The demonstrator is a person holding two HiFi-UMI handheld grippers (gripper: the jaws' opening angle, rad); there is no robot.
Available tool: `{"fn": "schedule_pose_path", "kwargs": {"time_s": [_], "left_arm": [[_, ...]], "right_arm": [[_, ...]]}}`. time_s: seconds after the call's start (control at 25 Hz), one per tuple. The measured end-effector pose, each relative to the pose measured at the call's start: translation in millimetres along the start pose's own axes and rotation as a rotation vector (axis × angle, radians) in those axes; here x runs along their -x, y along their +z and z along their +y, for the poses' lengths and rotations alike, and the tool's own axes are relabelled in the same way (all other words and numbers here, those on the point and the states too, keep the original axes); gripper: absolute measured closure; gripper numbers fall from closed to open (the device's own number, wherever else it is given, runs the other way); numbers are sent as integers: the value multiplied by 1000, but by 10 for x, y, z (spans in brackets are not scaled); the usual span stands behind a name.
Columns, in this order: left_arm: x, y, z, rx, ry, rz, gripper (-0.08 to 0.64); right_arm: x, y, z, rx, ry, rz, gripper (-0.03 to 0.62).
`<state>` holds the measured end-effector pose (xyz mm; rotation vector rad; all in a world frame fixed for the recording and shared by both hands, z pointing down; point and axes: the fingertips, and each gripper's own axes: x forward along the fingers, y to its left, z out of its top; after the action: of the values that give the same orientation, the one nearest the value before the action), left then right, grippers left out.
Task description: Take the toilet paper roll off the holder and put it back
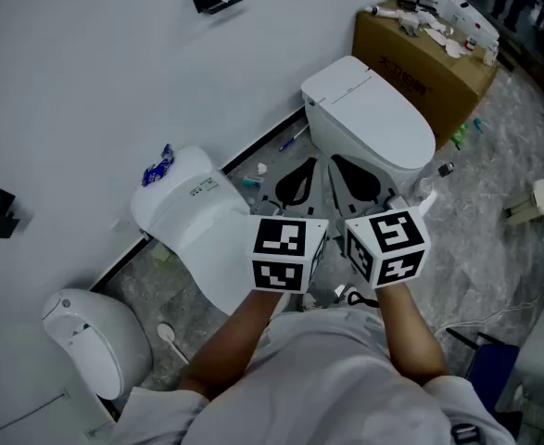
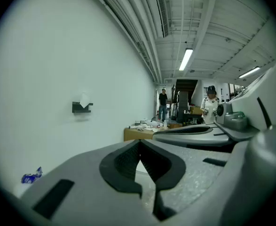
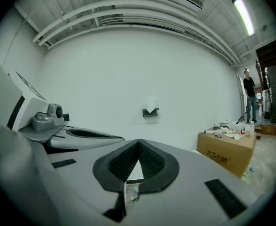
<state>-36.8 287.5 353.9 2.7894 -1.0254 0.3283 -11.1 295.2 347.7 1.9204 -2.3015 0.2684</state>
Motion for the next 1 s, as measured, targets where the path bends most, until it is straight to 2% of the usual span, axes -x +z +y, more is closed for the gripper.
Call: {"fn": "schedule_pose_path", "kwargs": {"time_s": [0.6,1.0], "left_arm": [[-149,11,272,23,-2,2,555],[-516,79,398,14,-9,4,555]], "right_arm": [[-293,-21,8,-11,1,22,591],[-597,52,-260,-10,-8,16,591]]}}
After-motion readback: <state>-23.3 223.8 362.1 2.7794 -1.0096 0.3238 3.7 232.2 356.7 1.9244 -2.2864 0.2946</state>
